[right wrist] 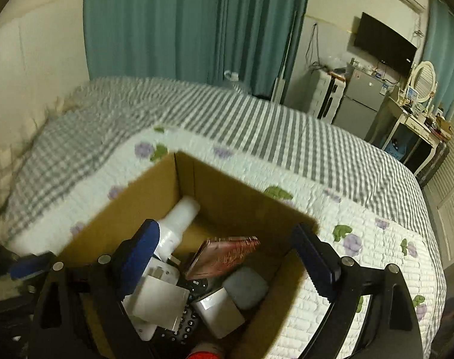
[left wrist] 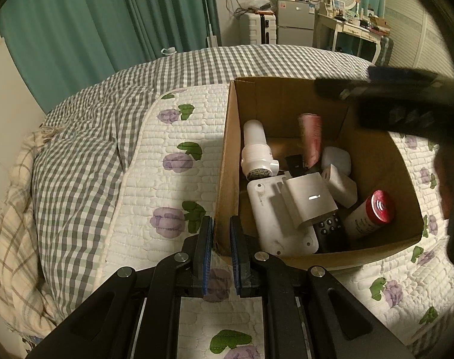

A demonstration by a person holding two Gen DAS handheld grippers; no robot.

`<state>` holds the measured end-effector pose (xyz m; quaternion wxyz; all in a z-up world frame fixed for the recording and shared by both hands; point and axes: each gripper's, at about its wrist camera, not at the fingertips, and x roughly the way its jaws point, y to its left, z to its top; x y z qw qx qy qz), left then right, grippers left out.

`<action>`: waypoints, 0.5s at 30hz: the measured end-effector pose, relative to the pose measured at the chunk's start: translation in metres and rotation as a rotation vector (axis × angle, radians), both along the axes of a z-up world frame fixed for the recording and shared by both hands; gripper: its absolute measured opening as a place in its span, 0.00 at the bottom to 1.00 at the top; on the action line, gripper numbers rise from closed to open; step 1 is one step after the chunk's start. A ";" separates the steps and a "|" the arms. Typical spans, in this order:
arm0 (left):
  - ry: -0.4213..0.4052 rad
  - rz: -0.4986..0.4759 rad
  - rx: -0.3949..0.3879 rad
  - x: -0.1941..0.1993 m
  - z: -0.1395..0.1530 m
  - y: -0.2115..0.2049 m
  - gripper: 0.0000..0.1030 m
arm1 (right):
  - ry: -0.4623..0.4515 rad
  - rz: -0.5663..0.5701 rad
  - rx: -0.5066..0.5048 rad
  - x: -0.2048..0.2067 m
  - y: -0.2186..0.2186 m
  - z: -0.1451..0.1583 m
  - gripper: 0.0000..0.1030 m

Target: Organize rigid objects

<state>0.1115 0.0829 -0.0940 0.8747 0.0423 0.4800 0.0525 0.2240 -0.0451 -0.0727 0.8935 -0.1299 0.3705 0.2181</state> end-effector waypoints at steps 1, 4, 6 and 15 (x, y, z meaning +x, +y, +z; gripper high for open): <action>-0.001 0.000 0.001 0.000 0.000 0.000 0.11 | -0.009 -0.003 0.012 -0.002 -0.004 0.006 0.88; -0.002 0.001 0.001 0.000 -0.001 0.000 0.11 | -0.031 -0.011 0.015 -0.010 -0.013 0.016 0.89; -0.005 0.000 0.005 0.000 -0.001 0.001 0.11 | -0.023 -0.018 -0.004 -0.014 -0.017 0.015 0.89; -0.027 0.008 0.000 -0.001 0.006 0.005 0.11 | 0.009 -0.104 0.029 -0.034 -0.057 0.010 0.89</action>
